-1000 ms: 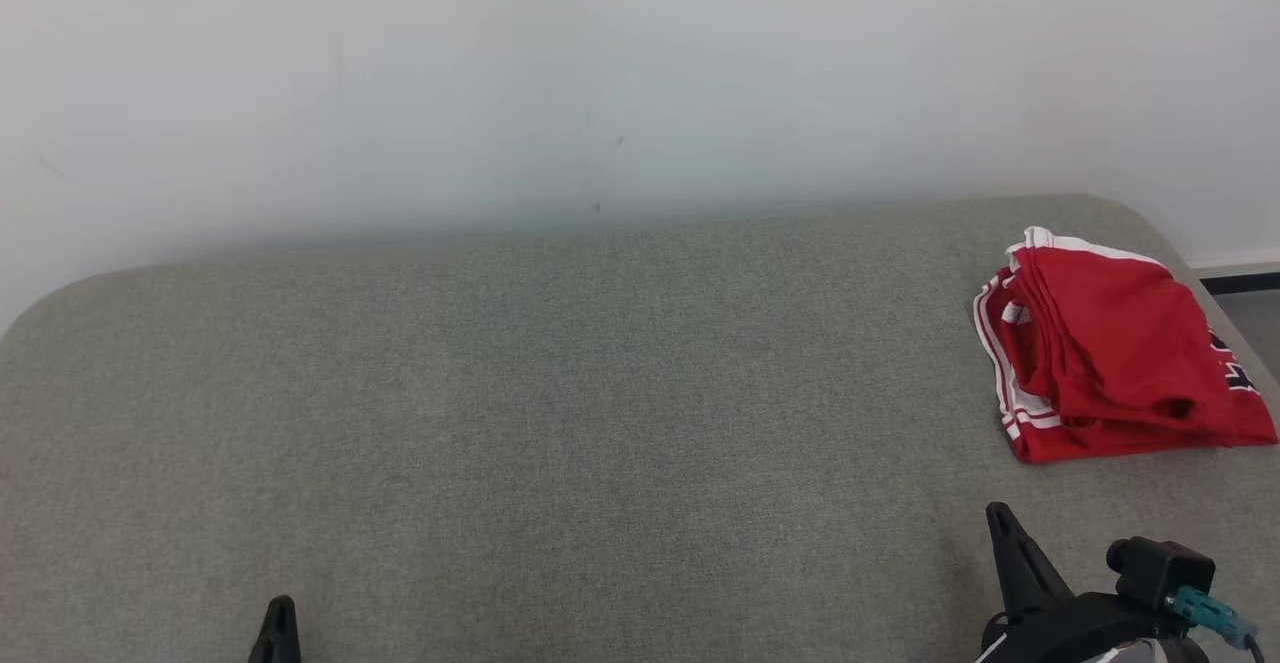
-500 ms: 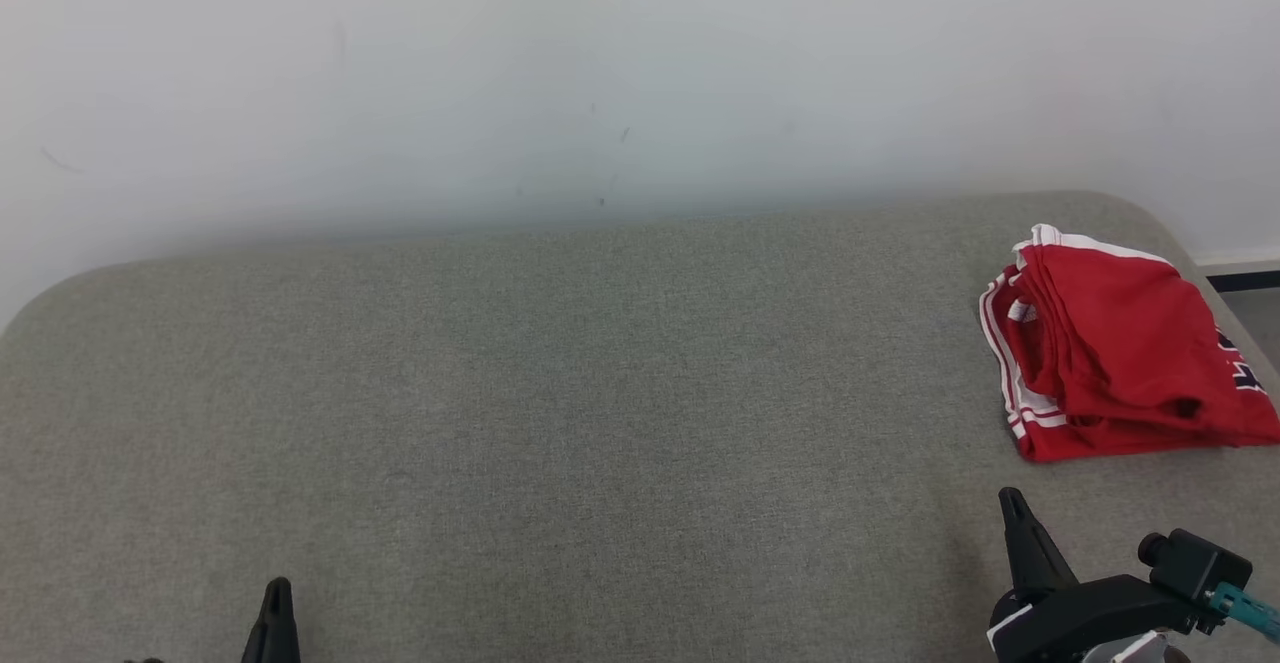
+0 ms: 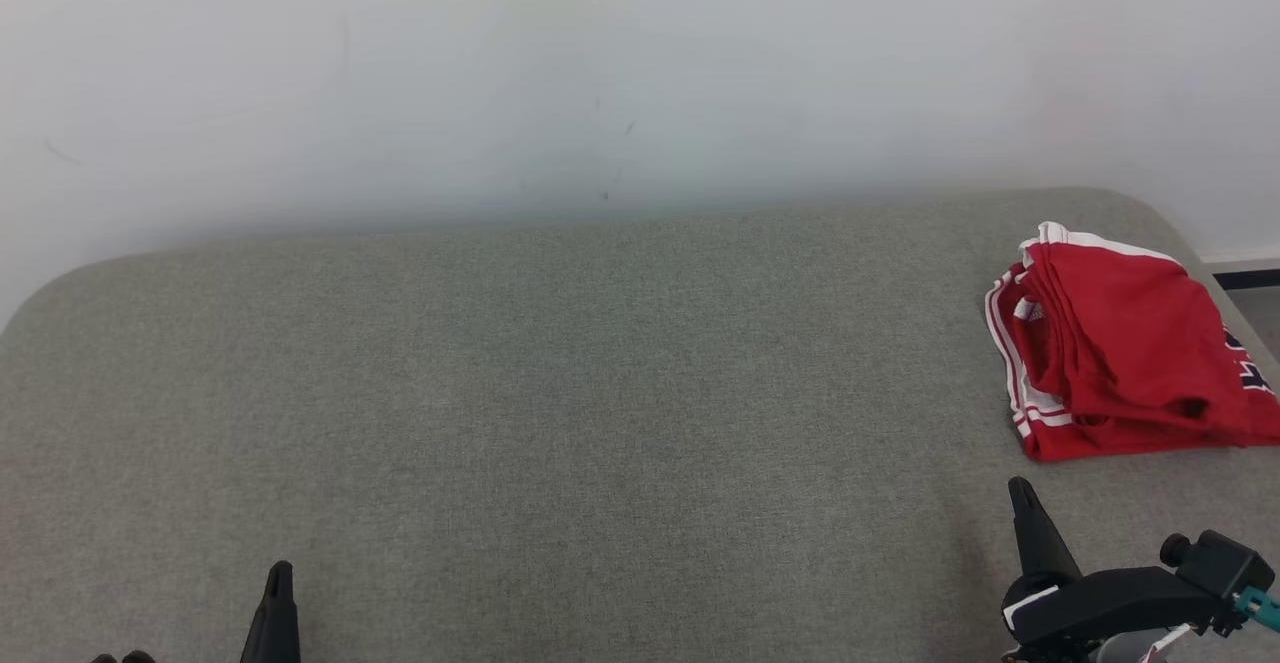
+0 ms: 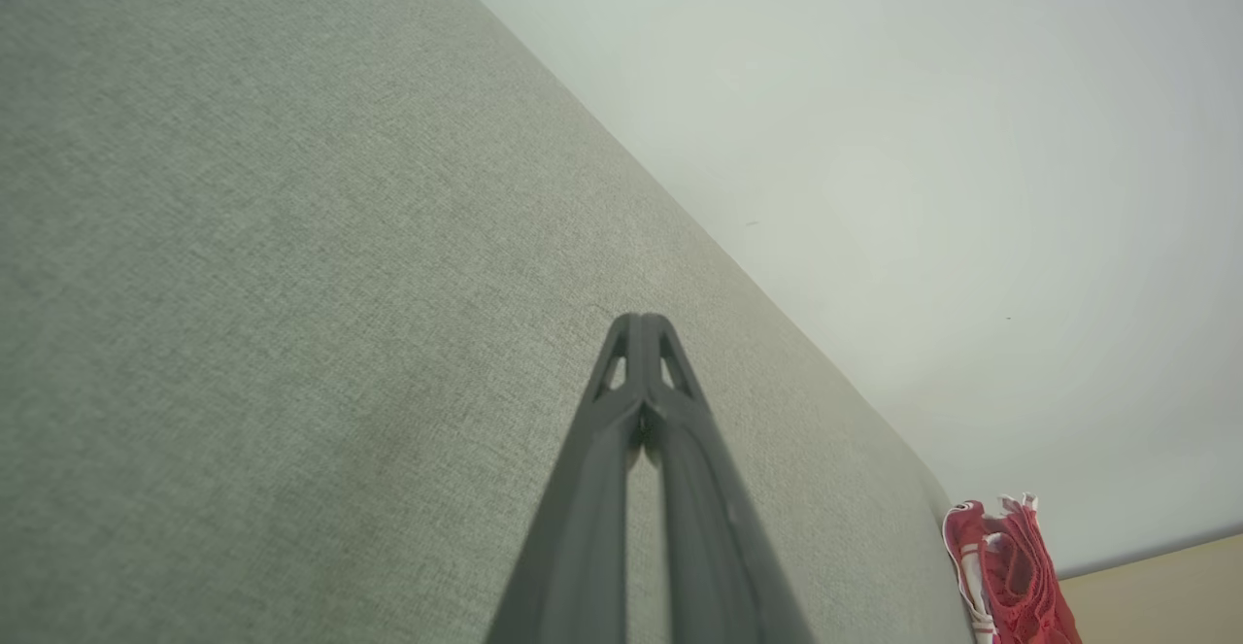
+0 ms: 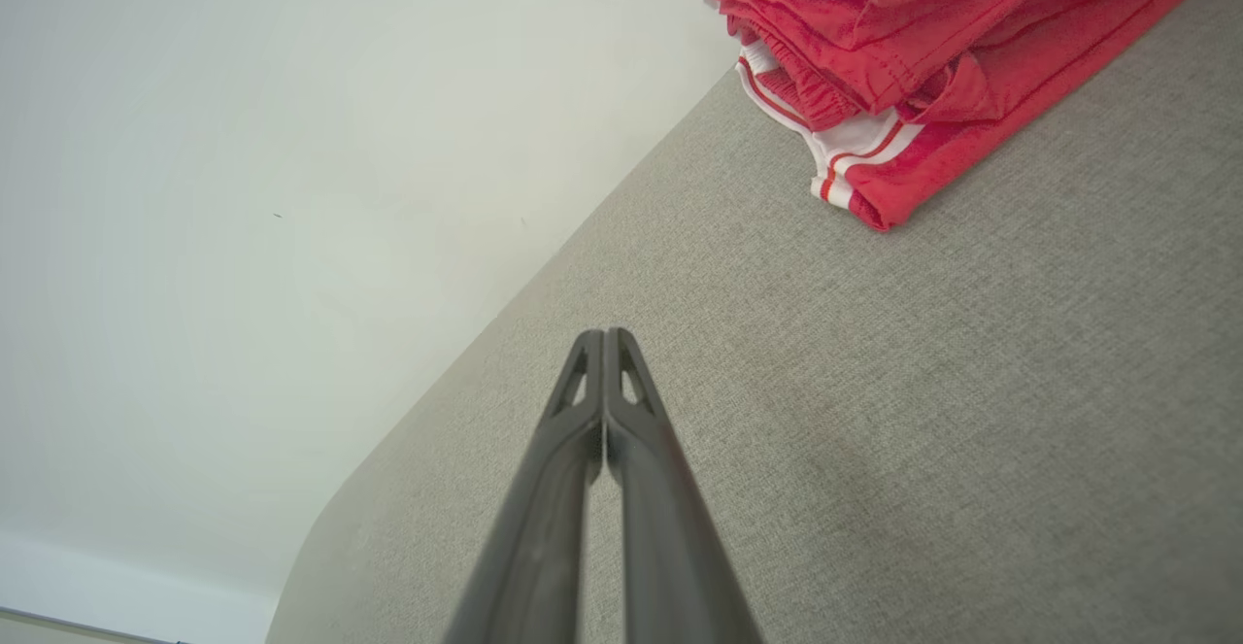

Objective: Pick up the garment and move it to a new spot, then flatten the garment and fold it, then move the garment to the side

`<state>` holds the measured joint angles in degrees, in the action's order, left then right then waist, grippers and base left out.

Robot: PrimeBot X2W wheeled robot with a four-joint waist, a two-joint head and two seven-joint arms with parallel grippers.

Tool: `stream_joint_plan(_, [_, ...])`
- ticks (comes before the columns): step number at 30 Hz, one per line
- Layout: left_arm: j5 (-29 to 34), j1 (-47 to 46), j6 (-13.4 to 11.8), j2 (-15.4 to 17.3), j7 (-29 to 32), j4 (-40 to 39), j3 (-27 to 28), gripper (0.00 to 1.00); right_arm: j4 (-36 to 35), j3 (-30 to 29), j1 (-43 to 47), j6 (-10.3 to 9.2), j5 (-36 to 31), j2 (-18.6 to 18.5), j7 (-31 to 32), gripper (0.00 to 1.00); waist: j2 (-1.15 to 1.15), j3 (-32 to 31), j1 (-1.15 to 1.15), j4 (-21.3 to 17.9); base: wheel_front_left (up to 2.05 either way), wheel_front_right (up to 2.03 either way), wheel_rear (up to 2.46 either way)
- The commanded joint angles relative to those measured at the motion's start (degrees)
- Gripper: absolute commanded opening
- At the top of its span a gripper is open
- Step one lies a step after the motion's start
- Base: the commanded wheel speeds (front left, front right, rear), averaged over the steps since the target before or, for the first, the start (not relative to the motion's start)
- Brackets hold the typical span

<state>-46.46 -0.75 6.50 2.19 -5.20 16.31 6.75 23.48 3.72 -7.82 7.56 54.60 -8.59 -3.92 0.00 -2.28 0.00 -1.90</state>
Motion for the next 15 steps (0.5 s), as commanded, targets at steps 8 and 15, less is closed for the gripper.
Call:
stream_joint_plan(8, [-7.5, -2.1, 0.2, 0.5, 1.9, -1.1, 0.0, 0.0, -2.2, -1.9, -0.1, -0.05, 6.2, 0.8, 1.8, 0.0, 0.0, 0.3, 0.0, 0.2, 0.0, 0.0, 0.0])
stream_joint_plan(15, [-12.3, -2.5, 0.4, 0.6, 3.1, -1.3, 0.0, 0.0, -3.2, -3.0, 0.1, -0.06, 10.1, 1.4, 2.8, 0.0, 0.0, 0.5, 0.0, 0.4, 0.0, 0.0, 0.0])
